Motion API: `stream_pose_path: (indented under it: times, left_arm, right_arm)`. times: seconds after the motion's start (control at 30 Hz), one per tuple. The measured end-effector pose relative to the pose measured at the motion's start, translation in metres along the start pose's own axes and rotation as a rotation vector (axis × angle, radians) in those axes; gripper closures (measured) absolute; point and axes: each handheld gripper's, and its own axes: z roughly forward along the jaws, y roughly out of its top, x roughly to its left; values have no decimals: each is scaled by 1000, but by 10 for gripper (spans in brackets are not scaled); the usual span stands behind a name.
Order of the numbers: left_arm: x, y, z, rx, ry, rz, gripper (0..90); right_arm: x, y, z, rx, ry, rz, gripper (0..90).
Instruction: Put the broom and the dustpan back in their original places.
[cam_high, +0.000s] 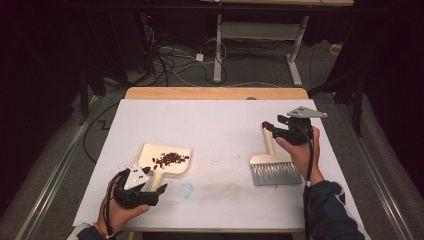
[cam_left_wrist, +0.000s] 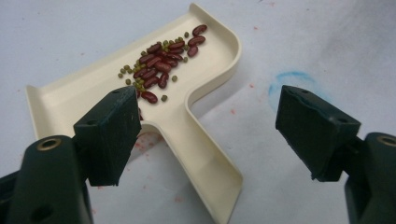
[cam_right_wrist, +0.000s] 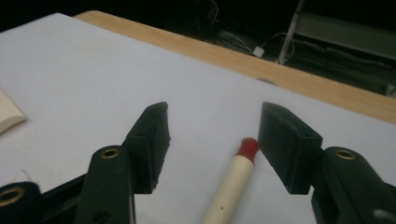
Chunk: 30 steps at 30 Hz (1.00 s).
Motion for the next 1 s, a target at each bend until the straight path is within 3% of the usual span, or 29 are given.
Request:
stream_pose_path:
  times: [0.23, 0.4, 0.63, 1.0]
  left_arm:
    - [-1, 0, 2, -1, 4, 21, 216]
    - [-1, 2, 4, -8, 3, 34, 216]
    - [-2, 3, 6, -11, 2, 55, 216]
    - [-4, 4, 5, -22, 8, 73, 204]
  right_arm:
    - [14, 3, -28, -85, 32, -50, 403]
    - [22, -1, -46, -109, 35, -79, 372]
    - [32, -20, -66, -144, 33, -123, 308]
    - [53, -65, -87, -194, -29, -214, 299]
